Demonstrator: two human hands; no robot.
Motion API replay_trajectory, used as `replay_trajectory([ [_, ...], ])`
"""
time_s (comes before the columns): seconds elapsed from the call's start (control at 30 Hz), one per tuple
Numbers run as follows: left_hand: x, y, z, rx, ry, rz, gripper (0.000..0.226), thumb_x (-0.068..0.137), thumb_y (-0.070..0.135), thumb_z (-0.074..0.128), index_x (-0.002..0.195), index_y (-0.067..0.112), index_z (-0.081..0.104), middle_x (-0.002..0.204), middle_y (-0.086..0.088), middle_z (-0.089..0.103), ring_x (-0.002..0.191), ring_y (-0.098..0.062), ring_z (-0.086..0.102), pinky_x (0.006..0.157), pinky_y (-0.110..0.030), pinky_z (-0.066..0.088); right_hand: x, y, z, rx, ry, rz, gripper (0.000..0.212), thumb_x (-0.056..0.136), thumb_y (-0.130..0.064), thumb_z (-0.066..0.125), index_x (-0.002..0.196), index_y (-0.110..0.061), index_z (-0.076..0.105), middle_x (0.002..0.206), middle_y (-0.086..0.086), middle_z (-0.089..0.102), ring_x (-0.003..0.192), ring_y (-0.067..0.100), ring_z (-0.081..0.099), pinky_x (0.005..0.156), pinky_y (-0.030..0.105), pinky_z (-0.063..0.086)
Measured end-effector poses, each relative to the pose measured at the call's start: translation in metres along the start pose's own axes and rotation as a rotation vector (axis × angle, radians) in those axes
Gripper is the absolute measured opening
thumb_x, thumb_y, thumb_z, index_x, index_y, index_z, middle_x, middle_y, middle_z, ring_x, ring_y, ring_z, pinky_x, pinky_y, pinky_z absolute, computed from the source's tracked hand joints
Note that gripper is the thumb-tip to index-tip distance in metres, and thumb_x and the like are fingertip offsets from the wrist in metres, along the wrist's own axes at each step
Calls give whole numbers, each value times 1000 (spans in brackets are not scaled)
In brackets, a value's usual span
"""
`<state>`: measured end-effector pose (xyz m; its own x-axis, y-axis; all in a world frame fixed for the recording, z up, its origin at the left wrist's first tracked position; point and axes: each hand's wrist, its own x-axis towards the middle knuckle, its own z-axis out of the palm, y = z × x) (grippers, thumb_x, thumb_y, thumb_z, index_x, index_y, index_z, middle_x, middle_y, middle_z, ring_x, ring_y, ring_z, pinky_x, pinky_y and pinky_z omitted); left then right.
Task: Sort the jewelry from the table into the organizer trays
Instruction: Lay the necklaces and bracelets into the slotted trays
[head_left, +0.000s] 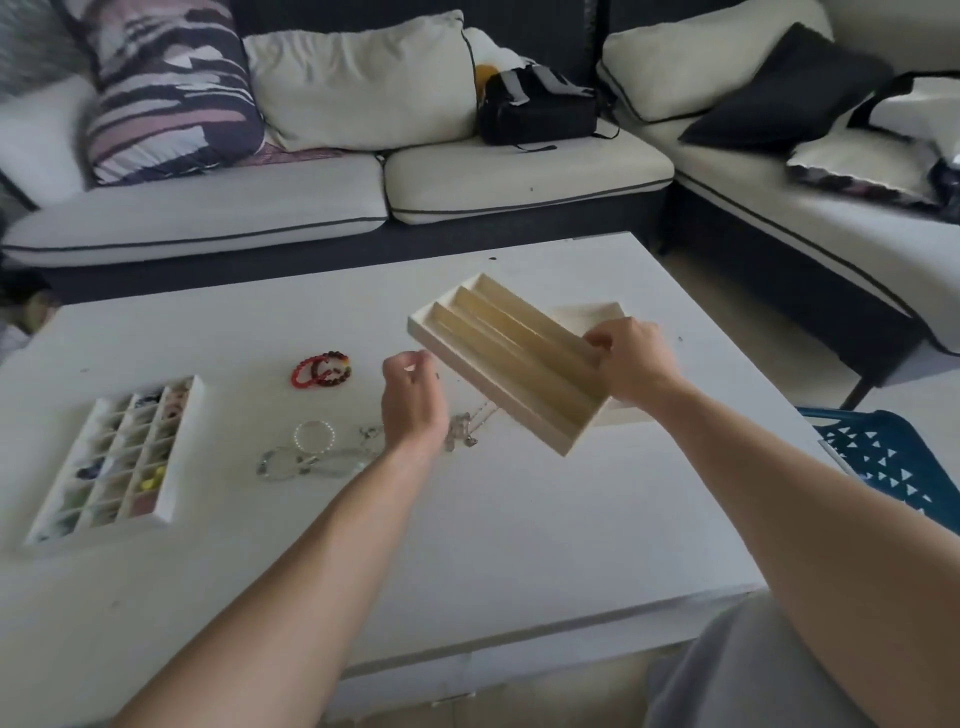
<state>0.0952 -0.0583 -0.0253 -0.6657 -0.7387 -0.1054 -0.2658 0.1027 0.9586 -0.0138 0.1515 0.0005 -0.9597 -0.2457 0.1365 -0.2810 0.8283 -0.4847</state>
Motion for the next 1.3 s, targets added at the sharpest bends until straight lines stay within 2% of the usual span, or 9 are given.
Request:
replay_trajectory([
  [0.07,13,-2,-55,-101,120,-143,36,102,48,35,112,22,57,101,-5,69,82,-25,65,69,-36,50,-15,-29,8,-26,-91,-120,46,85,2,44,110,-21,75,109,1,71,99,27,64,80,35,54],
  [0.13,21,-6,-101,-99,68,-262,46,101,51,35,108,20,67,97,-7,71,69,-24,62,59,-31,41,-26,-49,17,-66,-167,-205,44,89,-1,45,114,-23,74,114,1,71,102,27,65,84,37,55],
  [0.27,13,-24,-170,118,-155,-365,48,102,54,37,107,19,69,94,-8,75,74,-24,64,66,-31,46,-49,-81,40,-198,-296,-368,42,92,-4,49,116,-29,72,117,-5,68,103,25,64,75,30,47],
  [0.5,-7,-45,-210,565,-367,-206,15,94,19,64,109,17,62,81,-11,65,61,-21,62,58,-29,53,-86,-112,83,-310,-432,-498,44,94,-4,48,118,-33,70,119,-4,70,101,24,67,79,35,57],
  [0.63,-13,-59,-213,835,-405,-85,16,90,28,66,102,24,57,82,-3,68,64,-17,63,59,-28,50,-93,-114,100,-326,-459,-507,45,95,-2,48,121,-33,69,122,-6,66,105,23,65,71,29,46],
  [0.8,-17,-59,-207,1255,-501,157,11,91,46,58,95,36,60,106,10,54,96,-15,57,77,-32,49,-97,-104,110,-282,-468,-536,39,94,-8,50,118,-33,67,117,-7,60,109,18,59,73,29,43],
  [0.93,-17,-55,-203,1277,-453,373,11,89,42,60,99,38,65,112,10,42,110,-13,42,82,-34,46,-100,-102,99,-230,-460,-579,27,94,-19,48,108,-32,67,110,-10,60,105,19,59,75,30,44],
  [1.1,-16,-69,-201,1360,-602,389,21,85,27,64,103,36,65,105,16,55,95,-12,51,70,-29,39,-111,-96,85,-405,-686,-624,29,91,-35,56,119,-32,64,116,-10,62,108,17,60,87,33,49],
  [1.3,-14,-77,-204,1314,-608,344,24,81,10,62,95,29,68,92,9,62,84,-18,62,71,-31,53,-116,-93,91,-480,-655,-633,45,89,-8,48,121,-36,64,121,-8,65,110,22,62,90,36,52],
])
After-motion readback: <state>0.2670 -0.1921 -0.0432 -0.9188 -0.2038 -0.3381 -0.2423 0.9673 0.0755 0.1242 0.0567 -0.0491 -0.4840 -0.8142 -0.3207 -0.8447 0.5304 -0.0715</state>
